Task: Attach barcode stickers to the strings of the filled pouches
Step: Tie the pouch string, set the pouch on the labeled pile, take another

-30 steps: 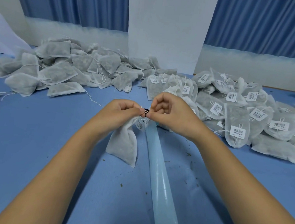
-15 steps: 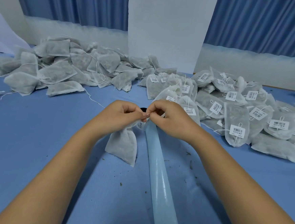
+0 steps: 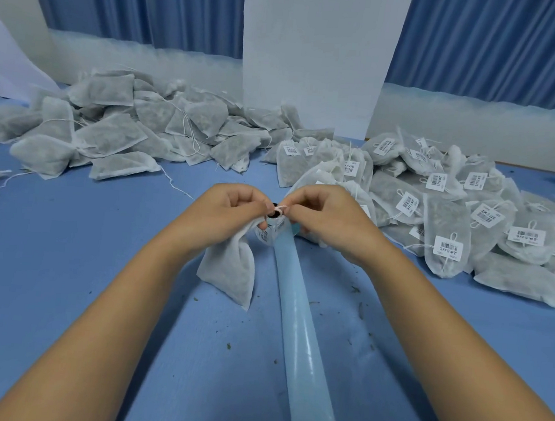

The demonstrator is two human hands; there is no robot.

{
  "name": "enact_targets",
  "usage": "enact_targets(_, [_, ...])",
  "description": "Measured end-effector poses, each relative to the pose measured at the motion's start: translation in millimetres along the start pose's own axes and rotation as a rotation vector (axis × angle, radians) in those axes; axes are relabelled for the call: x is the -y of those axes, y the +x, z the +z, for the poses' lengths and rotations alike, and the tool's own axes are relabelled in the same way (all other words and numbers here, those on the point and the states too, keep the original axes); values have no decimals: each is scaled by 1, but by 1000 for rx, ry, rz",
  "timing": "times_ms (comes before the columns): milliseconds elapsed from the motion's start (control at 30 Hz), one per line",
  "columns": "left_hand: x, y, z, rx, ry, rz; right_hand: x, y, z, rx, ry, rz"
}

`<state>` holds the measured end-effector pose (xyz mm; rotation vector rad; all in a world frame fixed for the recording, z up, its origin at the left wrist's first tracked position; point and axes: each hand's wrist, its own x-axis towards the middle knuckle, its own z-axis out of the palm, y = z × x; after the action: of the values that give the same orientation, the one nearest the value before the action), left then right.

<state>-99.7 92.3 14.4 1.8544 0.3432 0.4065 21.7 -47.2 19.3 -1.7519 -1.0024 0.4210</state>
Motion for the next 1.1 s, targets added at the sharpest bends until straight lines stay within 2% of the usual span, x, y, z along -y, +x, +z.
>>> enact_targets(167, [-3, -1, 1, 9, -120, -31, 3, -1, -1, -54, 70, -93])
enact_targets(333, [-2, 0, 0, 12, -192, -50, 9, -7, 1, -103, -48, -185])
enact_targets(667, [-4, -1, 1, 44, -219, -31, 12, -9, 1, -115, -127, -173])
enact_targets(1100, [0, 3, 1, 37, -288, -43, 10, -8, 1, -59, -36, -148])
